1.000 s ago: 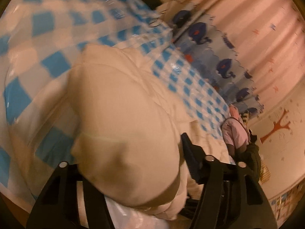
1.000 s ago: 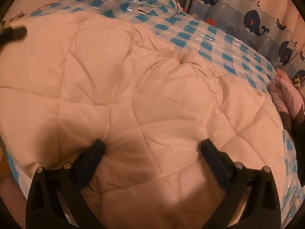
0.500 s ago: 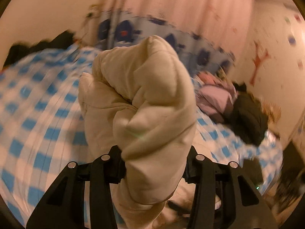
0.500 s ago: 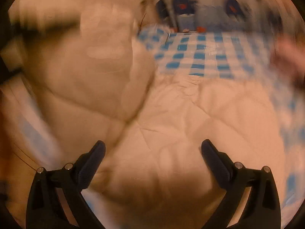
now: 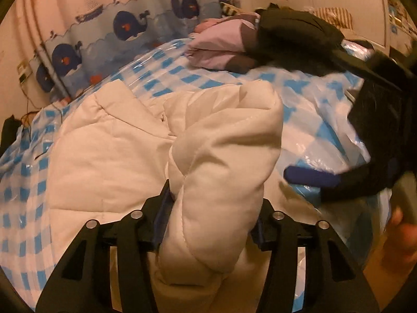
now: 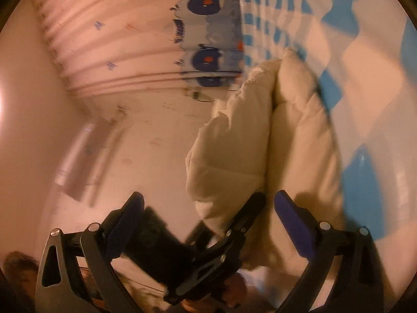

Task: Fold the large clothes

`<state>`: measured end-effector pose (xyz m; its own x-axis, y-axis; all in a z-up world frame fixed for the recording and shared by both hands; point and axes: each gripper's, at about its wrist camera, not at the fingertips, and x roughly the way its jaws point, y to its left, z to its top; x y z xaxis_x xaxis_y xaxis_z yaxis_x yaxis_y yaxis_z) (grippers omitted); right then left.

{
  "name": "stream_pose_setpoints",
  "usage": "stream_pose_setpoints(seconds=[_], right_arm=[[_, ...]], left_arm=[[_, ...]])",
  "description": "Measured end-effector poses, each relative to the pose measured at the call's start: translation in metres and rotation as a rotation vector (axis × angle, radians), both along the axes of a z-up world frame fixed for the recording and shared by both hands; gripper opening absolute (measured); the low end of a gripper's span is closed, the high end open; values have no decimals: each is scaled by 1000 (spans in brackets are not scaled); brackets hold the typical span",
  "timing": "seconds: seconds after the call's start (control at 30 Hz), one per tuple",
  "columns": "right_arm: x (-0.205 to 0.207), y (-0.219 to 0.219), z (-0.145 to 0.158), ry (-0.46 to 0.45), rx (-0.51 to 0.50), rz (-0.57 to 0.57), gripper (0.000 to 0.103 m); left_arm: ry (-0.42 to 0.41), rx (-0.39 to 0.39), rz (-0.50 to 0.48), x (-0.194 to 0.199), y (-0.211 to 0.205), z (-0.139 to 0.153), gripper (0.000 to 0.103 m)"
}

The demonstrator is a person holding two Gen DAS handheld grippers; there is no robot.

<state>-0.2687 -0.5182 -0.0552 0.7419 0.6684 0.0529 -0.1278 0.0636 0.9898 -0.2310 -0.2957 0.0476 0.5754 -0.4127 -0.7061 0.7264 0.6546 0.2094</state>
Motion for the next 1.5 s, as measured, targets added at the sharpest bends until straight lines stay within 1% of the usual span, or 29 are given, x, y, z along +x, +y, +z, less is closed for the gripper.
stream_pose_setpoints(seconds=[0.03,0.1,0.17,0.2,0.23,0.3,0.33,0.37,0.43,0.47,0.5,0.57,0.63,0.67,0.73,0.77,0.8,0.87,0.9,1.0,1.07,1.1,1.13,1.2,1.27,1.37,1.4,1.43,1.5], right_arm=[[1,-4,6,5,-46,0,96],[11,-11,30,20,-201,-1,96],[27,-12,55,9,-323,12,96],[33,-8,66,-2,-366,22,96],[47,-1,88,-21,-460,42,96],[61,13,107,-28,-599,80,96],[78,29,111,39,-772,116,96],[86,36,106,101,-875,139,96],[89,47,79,237,-1004,163,96],[86,46,67,276,-1024,158,96],[83,43,59,294,-1017,152,96],[73,38,52,299,-1016,140,96],[66,39,51,294,-1032,157,96],[65,41,53,287,-1041,170,96],[72,44,62,259,-1071,211,96],[74,50,69,233,-1100,238,96],[77,55,72,215,-1116,261,96],[68,68,83,145,-1160,335,96],[61,74,87,116,-1180,369,96],[42,75,87,79,-1195,408,96],[35,62,63,159,-1222,406,96],[34,55,54,190,-1200,405,96],[32,43,46,220,-1157,383,96],[25,31,52,214,-1141,291,96],[26,25,82,149,-1132,148,96],[58,36,127,66,-1109,61,96],[77,48,137,53,-1097,93,96],[95,59,141,53,-1114,126,96],[128,85,134,120,-1235,174,96]], left_arm=[[6,-10,-10,-2,2,0,50],[-3,-7,-28,-7,6,-1,50],[-52,48,-61,-16,7,-5,54],[-79,78,-76,-21,2,-8,60],[-113,115,-90,-26,-2,-11,65],[-141,144,-95,-32,-5,-8,66],[-123,120,-98,-36,0,1,66],[-103,90,-100,-38,5,8,66],[-45,-1,-112,-45,28,36,66],[-29,-33,-118,-48,39,46,66],[-10,-96,-123,-52,56,62,66],[-5,-192,-96,-49,87,86,67],[-28,-290,24,-21,120,105,68],[-22,-317,85,-3,129,107,69],[37,-356,218,47,142,99,69],[54,-350,245,62,142,91,69],[105,-348,252,78,137,78,69],[212,-352,213,89,121,54,67],[219,-337,181,81,109,47,67],[143,-259,73,41,71,31,69],[106,-187,41,25,48,17,71],[87,-151,33,21,39,10,72],[65,-122,27,18,32,5,72],[61,-102,30,18,27,3,73],[80,-117,29,21,29,3,74],[69,-105,29,21,29,5,74],[66,-99,30,21,27,6,74],[70,-100,28,21,31,11,74],[99,-140,17,19,39,25,73]])
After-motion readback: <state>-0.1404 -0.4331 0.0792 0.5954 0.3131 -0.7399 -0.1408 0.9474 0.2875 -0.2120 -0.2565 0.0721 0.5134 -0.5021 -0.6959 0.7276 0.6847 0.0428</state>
